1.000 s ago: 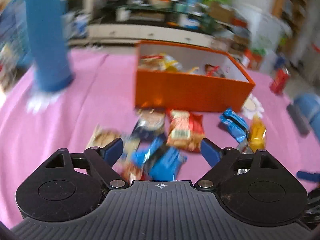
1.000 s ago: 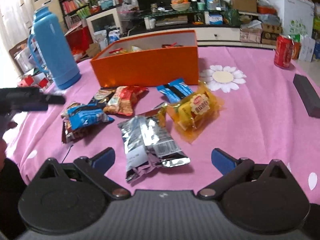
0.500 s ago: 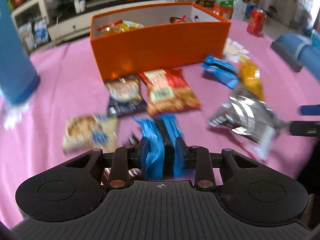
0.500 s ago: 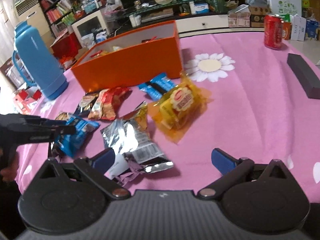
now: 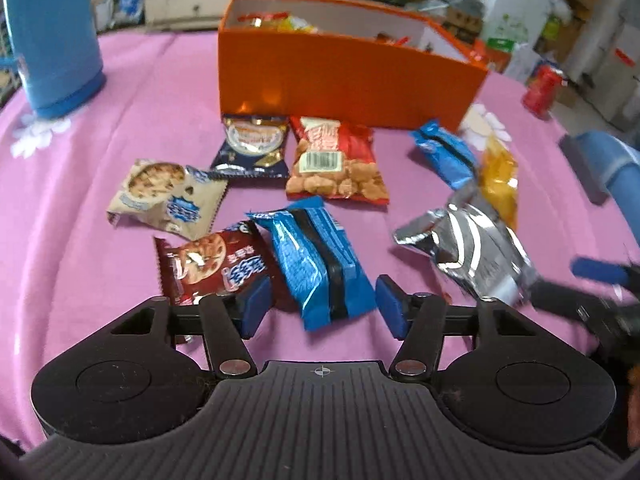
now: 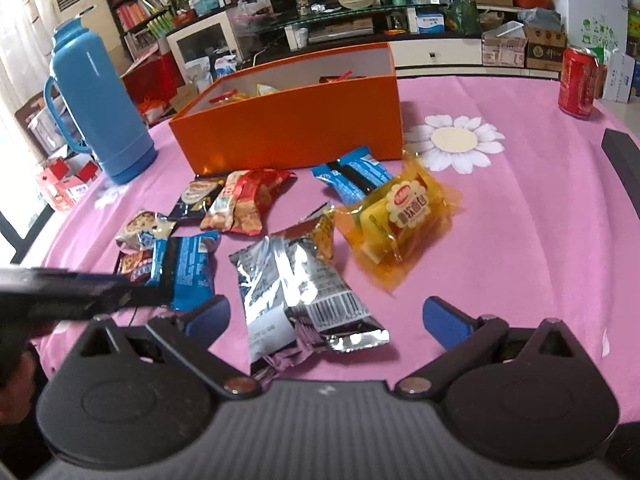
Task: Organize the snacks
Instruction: 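Grasp blue wrapped bar with left tool while right grasps silver chip bag, then carry both snacks into the orange box and open both tools, then move both tools back toward the remaining snacks on the table, then grasp brown cookie pack with the left tool, then grasp yellow bread bag with right tool while left regrips cookie pack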
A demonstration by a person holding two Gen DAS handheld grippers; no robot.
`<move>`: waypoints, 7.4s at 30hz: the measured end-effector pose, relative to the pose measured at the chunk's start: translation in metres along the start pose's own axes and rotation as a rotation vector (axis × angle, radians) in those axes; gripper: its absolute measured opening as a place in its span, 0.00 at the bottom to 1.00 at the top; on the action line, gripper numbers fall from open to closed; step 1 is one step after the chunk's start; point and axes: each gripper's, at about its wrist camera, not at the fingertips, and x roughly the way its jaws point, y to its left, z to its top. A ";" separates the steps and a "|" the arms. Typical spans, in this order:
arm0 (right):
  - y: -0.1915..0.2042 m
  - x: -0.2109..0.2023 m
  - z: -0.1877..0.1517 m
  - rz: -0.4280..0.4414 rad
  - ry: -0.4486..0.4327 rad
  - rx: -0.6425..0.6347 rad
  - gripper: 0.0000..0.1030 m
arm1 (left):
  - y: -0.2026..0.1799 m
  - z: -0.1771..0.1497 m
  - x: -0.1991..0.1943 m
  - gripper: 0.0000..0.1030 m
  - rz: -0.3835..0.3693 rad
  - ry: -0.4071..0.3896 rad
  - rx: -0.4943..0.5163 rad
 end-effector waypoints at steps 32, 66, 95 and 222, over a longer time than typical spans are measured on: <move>0.032 0.060 0.012 0.028 0.028 -0.191 0.99 | 0.013 0.005 0.028 0.20 0.040 0.046 -0.018; 0.041 0.013 0.002 0.047 0.029 -0.142 0.58 | 0.021 -0.023 -0.046 0.22 0.012 -0.065 0.007; 0.005 0.193 0.223 0.003 -0.102 -0.208 0.69 | 0.010 0.225 0.096 0.37 0.090 -0.190 0.065; 0.008 0.088 0.028 -0.089 0.062 -0.025 0.88 | 0.048 -0.033 -0.004 0.41 0.105 0.008 -0.069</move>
